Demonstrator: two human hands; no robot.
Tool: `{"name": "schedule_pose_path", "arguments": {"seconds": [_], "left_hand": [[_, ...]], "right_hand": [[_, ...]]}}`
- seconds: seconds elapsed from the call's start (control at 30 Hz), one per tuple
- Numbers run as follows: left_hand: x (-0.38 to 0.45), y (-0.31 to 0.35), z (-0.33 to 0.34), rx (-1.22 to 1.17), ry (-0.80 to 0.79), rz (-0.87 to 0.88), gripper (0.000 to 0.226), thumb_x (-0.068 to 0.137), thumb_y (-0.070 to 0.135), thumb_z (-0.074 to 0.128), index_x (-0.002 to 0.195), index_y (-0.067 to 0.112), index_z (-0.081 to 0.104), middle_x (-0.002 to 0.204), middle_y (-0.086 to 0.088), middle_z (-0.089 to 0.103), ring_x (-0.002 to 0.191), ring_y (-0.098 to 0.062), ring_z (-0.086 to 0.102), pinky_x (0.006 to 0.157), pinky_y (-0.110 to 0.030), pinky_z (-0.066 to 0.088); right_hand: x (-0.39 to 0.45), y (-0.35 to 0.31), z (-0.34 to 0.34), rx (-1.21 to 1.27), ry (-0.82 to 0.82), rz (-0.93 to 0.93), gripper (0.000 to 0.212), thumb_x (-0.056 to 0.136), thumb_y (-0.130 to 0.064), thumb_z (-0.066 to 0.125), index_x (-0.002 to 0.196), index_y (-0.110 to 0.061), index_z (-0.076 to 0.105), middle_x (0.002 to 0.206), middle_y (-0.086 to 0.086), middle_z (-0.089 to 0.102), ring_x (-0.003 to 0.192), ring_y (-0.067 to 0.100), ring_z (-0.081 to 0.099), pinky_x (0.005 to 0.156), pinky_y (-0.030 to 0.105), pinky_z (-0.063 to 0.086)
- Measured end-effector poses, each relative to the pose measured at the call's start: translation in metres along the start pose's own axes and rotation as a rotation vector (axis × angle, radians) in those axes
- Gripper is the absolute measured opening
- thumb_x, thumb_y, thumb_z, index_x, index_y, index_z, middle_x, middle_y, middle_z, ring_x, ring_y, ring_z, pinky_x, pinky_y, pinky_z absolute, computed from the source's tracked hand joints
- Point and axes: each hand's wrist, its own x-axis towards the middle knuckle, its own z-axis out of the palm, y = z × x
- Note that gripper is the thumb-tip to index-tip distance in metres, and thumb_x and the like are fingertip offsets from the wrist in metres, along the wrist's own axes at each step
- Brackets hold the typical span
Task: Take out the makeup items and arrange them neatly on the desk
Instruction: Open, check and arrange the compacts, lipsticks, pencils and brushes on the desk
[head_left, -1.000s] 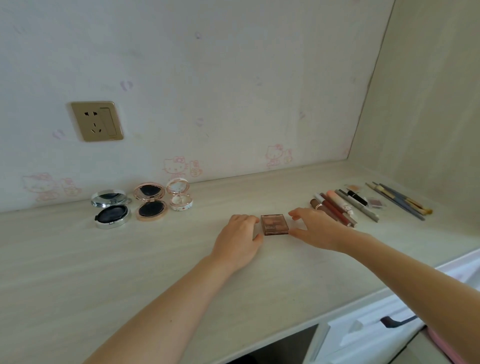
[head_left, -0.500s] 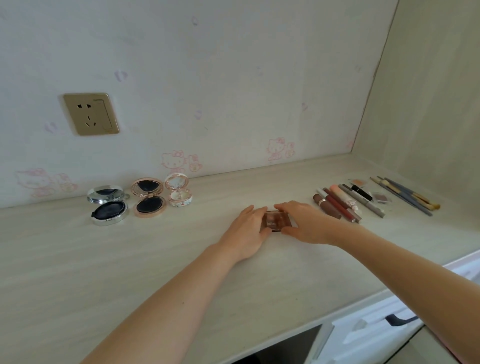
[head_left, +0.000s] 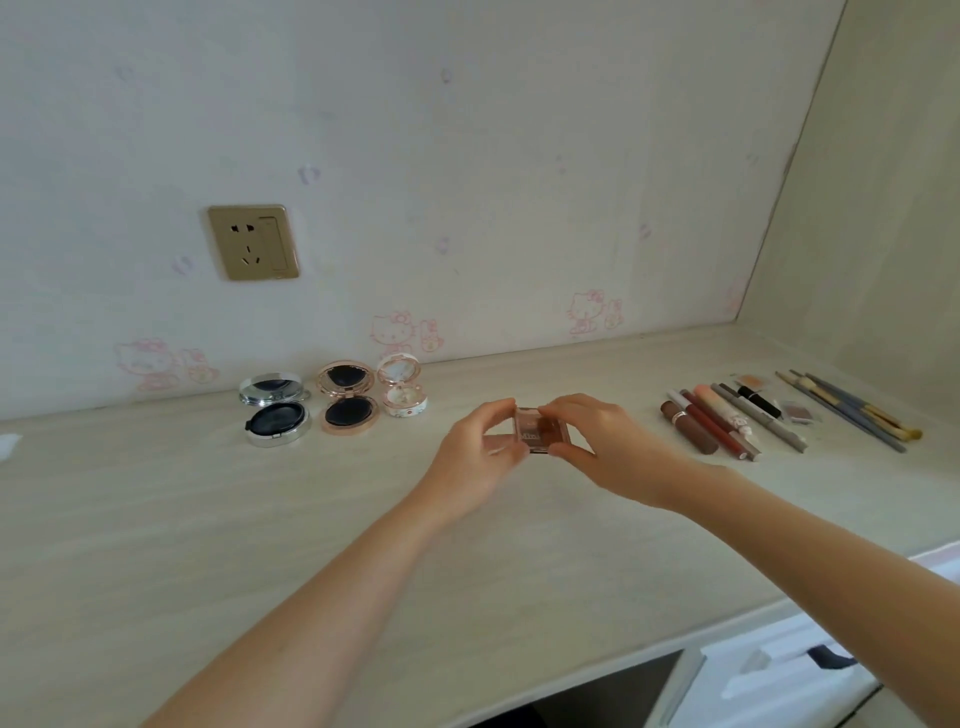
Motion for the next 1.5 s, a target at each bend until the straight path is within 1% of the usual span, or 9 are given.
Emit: {"name": "schedule_pose_path", "arguments": {"seconds": [0.17,0.4,0.5,0.67,0.77,0.87,1.07,1.33,1.5], "left_hand": [[-0.029,0.012,-0.033,-0.702,0.157,-0.262,0.029,0.098,0.021,0.052,0.124,0.007,0.055,0.124,-0.006,0.063,0.1,-0.034,0.067,0.094,-0.045,0.052],[-0.069,0.01,-0.075,-0.937,0.202,-0.368,0.029,0.099,0.022,0.045,0.11,0.002,0.064,0.109,-0.017,0.07,0.097,-0.037,0.067,0.088,-0.042,0.054],[-0.083,0.008,-0.09,-1.024,0.207,-0.388,0.03,0.098,0.023,0.047,0.109,0.001,0.064,0.109,-0.019,0.069,0.096,-0.036,0.067,0.082,-0.041,0.058],[-0.104,-0.002,-0.108,-1.06,0.217,-0.4,0.034,0.095,0.024,0.052,0.111,-0.003,0.065,0.111,-0.022,0.067,0.109,-0.039,0.062,0.085,-0.042,0.056],[-0.111,-0.008,-0.115,-1.046,0.239,-0.387,0.03,0.091,0.025,0.057,0.096,0.001,0.074,0.102,-0.019,0.069,0.099,-0.035,0.067,0.079,-0.04,0.058],[-0.115,-0.012,-0.118,-0.96,0.258,-0.393,0.028,0.086,0.03,0.06,0.091,0.008,0.076,0.1,-0.016,0.069,0.089,-0.03,0.068,0.074,-0.036,0.059],[-0.124,-0.018,-0.124,-0.901,0.228,-0.411,0.032,0.087,0.031,0.059,0.102,0.007,0.073,0.11,-0.014,0.068,0.096,-0.03,0.067,0.081,-0.039,0.057],[-0.128,-0.021,-0.136,-0.837,0.214,-0.418,0.034,0.081,0.03,0.062,0.1,0.005,0.073,0.104,-0.017,0.068,0.093,-0.035,0.065,0.094,-0.046,0.05],[-0.132,-0.023,-0.143,-0.834,0.204,-0.395,0.038,0.09,0.022,0.055,0.113,-0.007,0.063,0.104,-0.026,0.066,0.104,-0.043,0.063,0.092,-0.047,0.052]], "right_hand": [[0.008,-0.036,0.008,0.073,0.075,-0.079,0.039,0.094,-0.025,0.057,0.132,-0.017,0.052,0.125,-0.005,0.055,0.112,0.009,0.052,0.094,0.011,0.034],[0.019,-0.095,0.024,0.198,0.111,-0.175,0.04,0.093,-0.022,0.06,0.132,-0.018,0.052,0.128,-0.004,0.056,0.115,0.007,0.052,0.095,0.003,0.029],[0.021,-0.117,0.033,0.247,0.095,-0.205,0.039,0.093,-0.022,0.059,0.131,-0.021,0.051,0.128,-0.005,0.056,0.115,0.007,0.052,0.096,0.007,0.033],[0.021,-0.143,0.051,0.241,0.068,-0.227,0.041,0.094,-0.024,0.056,0.134,-0.022,0.047,0.13,-0.005,0.052,0.118,0.011,0.049,0.097,0.014,0.034],[0.022,-0.155,0.059,0.199,0.052,-0.233,0.046,0.093,-0.026,0.057,0.137,-0.021,0.045,0.14,-0.004,0.044,0.128,0.013,0.04,0.103,0.013,0.027],[0.025,-0.162,0.063,0.172,0.019,-0.269,0.048,0.087,-0.033,0.063,0.131,-0.021,0.048,0.128,-0.005,0.05,0.118,0.014,0.047,0.099,0.028,0.041],[0.032,-0.165,0.061,0.249,-0.011,-0.223,0.043,0.078,-0.033,0.075,0.114,-0.019,0.056,0.11,-0.006,0.053,0.101,0.013,0.056,0.088,0.034,0.047],[0.04,-0.163,0.053,0.335,-0.109,-0.195,0.04,0.079,-0.036,0.074,0.115,-0.025,0.06,0.11,-0.013,0.061,0.104,-0.002,0.056,0.093,0.026,0.048],[0.046,-0.16,0.049,0.333,-0.156,-0.234,0.027,0.095,-0.03,0.056,0.12,-0.024,0.063,0.106,-0.014,0.068,0.1,-0.002,0.061,0.09,0.022,0.05]]}}
